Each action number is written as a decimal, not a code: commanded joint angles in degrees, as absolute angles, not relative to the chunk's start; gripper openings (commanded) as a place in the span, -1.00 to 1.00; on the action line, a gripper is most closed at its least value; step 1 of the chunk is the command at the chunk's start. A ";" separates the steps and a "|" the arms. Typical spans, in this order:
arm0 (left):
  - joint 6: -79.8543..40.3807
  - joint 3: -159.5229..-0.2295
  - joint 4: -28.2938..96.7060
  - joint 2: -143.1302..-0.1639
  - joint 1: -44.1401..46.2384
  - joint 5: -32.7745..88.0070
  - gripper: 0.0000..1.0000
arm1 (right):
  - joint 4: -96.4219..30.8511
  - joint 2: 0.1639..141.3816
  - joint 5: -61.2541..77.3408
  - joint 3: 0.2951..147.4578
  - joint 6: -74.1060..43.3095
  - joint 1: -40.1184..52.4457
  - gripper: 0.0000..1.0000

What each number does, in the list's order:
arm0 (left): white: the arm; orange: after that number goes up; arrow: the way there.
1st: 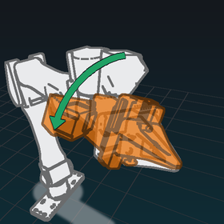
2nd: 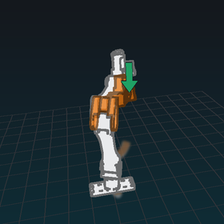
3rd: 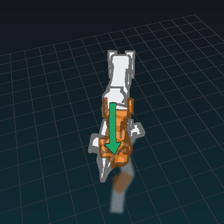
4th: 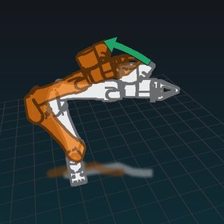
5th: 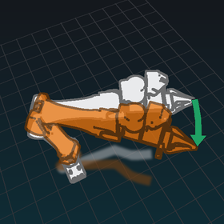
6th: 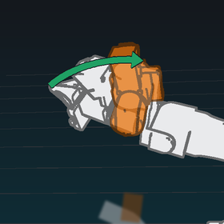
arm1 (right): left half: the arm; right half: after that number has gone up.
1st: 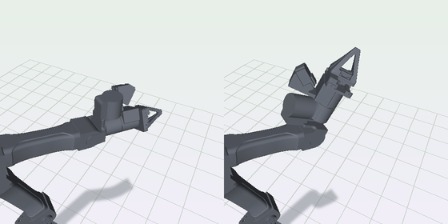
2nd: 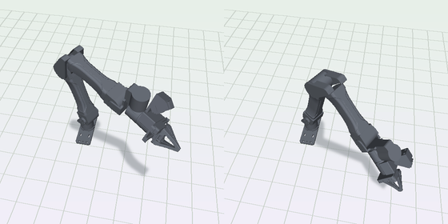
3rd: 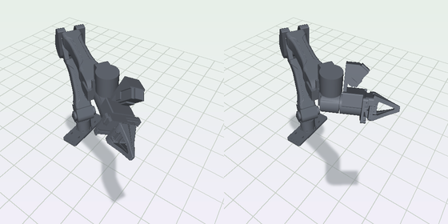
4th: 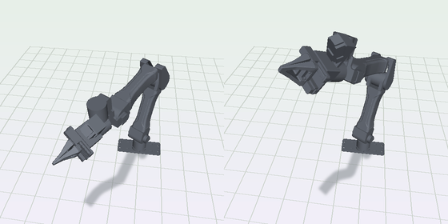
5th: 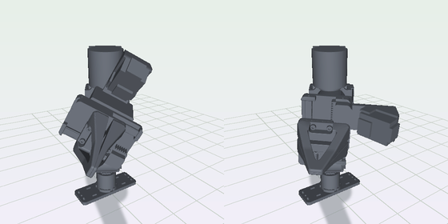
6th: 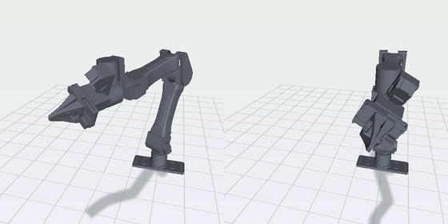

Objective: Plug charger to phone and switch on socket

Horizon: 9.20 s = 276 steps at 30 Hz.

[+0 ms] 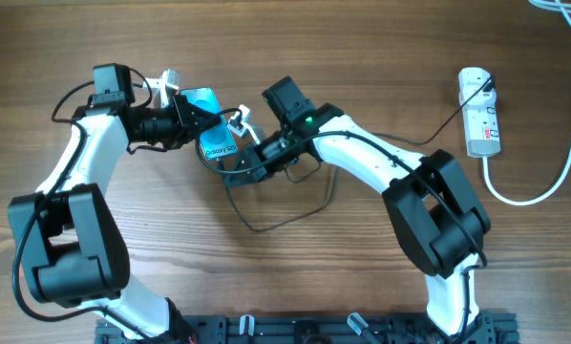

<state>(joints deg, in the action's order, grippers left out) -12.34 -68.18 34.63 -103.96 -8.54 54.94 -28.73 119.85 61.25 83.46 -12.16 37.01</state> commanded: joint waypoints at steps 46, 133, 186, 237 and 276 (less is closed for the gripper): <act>-21.93 -68.14 34.33 -103.07 -8.36 38.04 -0.92 | -56.55 118.83 7.18 79.05 -31.66 38.94 -0.50; -4.71 -68.14 34.06 -103.09 -8.47 59.68 -0.92 | -17.58 113.99 53.52 77.32 -13.13 37.10 -0.91; -10.98 -68.14 35.35 -103.09 -8.47 59.07 -0.92 | -3.95 113.99 53.80 77.34 -22.76 33.01 -0.91; -15.92 -68.14 26.98 -103.13 -0.21 52.86 -0.92 | -24.12 103.66 27.00 71.96 -24.49 39.77 0.08; -15.86 -68.14 25.04 -103.13 -0.23 63.02 -0.92 | -26.92 104.92 35.88 71.88 -26.96 40.34 -0.64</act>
